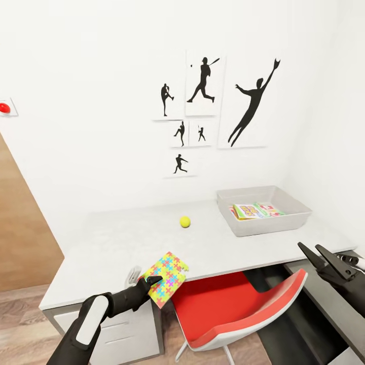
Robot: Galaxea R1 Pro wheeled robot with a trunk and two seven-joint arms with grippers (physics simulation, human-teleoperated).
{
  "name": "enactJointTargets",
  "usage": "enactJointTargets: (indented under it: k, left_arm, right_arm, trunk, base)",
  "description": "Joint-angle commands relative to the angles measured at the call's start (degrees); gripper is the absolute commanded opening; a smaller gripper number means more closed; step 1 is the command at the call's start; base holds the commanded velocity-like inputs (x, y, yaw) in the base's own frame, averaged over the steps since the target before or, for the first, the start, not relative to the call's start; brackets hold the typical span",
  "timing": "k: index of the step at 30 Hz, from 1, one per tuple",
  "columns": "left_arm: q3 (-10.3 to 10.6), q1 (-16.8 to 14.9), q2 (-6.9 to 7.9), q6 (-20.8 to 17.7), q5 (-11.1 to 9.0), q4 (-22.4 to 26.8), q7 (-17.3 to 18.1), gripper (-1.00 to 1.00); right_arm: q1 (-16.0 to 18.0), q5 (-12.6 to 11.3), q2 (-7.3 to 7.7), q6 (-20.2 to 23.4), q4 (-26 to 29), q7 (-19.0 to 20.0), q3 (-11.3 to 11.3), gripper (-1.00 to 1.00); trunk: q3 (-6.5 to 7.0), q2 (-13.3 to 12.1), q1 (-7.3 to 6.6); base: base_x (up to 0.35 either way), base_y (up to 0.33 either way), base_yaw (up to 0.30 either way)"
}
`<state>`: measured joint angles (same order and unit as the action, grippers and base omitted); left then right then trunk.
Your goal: Put all the toys in the child's room - the three board games (two on the bed and one on the table), the two jigsaw puzzles on the table, and the tennis ball on the table - inside the toy box on the table in the child's room.
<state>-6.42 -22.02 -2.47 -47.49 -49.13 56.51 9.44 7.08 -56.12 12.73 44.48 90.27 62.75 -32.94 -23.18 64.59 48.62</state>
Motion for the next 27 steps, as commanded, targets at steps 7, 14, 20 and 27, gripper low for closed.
enactJointTargets:
  k: [7,14,20,27]
  left_arm:
    - [-0.26,-0.05,-0.08,-0.34,0.3,0.01,0.32,-1.0]
    - [-0.32,-0.05,-0.06,-0.43,0.27,0.02,0.4,-1.0]
    - [-0.2,-0.05,0.01,-1.73,0.07,2.73,0.27,-1.0]
    - [-0.39,-0.05,0.26,-8.67,-0.32,8.69,0.31,-1.0]
  right_arm:
    - [0.04,-0.22,0.01,0.34,-0.01,0.01,-0.02,1.0]
    - [0.04,-0.22,0.01,0.34,-0.01,0.03,-0.02,1.0]
    - [0.04,-0.22,0.01,0.34,-0.01,0.01,-0.02,1.0]
    - [0.04,-0.22,0.01,0.34,-0.01,0.01,-0.02,1.0]
  trunk:
    - [-0.06,0.04,0.0]
    - [0.65,-1.56,-0.88]
    - [1.73,-3.97,-2.19]
    - [2.99,-6.78,-3.73]
  base:
    - [0.0,-0.001,0.0]
    - [0.0,0.0,0.0]
    - [0.0,0.0,0.0]
    - [0.0,0.0,0.0]
